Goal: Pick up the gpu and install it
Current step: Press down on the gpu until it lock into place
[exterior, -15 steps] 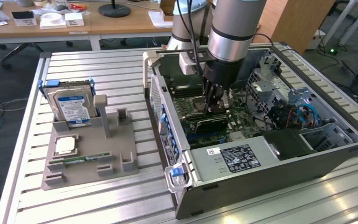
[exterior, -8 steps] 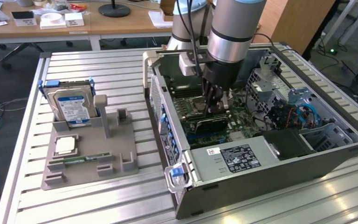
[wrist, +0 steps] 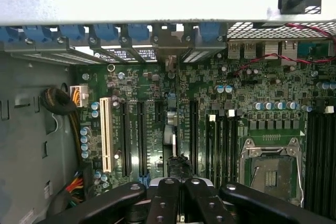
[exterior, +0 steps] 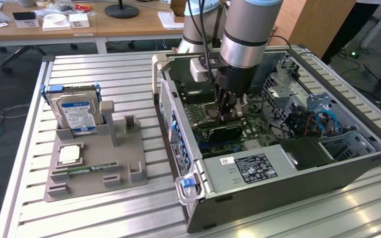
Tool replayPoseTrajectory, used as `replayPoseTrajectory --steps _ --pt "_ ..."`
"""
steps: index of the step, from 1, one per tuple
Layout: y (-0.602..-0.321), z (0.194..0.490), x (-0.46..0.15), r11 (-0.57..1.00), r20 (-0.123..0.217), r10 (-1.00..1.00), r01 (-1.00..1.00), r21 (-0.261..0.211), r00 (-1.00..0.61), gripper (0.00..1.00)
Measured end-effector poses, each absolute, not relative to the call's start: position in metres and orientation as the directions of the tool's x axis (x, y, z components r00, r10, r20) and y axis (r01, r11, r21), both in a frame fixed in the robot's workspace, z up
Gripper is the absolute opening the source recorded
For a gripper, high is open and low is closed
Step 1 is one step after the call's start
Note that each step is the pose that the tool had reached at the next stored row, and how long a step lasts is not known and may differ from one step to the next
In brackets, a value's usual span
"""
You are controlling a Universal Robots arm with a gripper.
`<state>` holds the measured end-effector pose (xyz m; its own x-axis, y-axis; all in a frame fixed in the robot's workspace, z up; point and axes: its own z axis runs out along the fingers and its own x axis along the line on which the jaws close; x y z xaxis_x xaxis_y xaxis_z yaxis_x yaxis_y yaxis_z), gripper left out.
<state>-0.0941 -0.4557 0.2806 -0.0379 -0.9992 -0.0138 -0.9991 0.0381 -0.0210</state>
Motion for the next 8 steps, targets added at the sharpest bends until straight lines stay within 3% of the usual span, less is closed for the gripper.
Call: replayPoseTrajectory --steps 8 --pt "-0.4521 0.2774 -0.0940 0.038 -0.003 -0.999 -0.999 -0.021 -0.038 0.11"
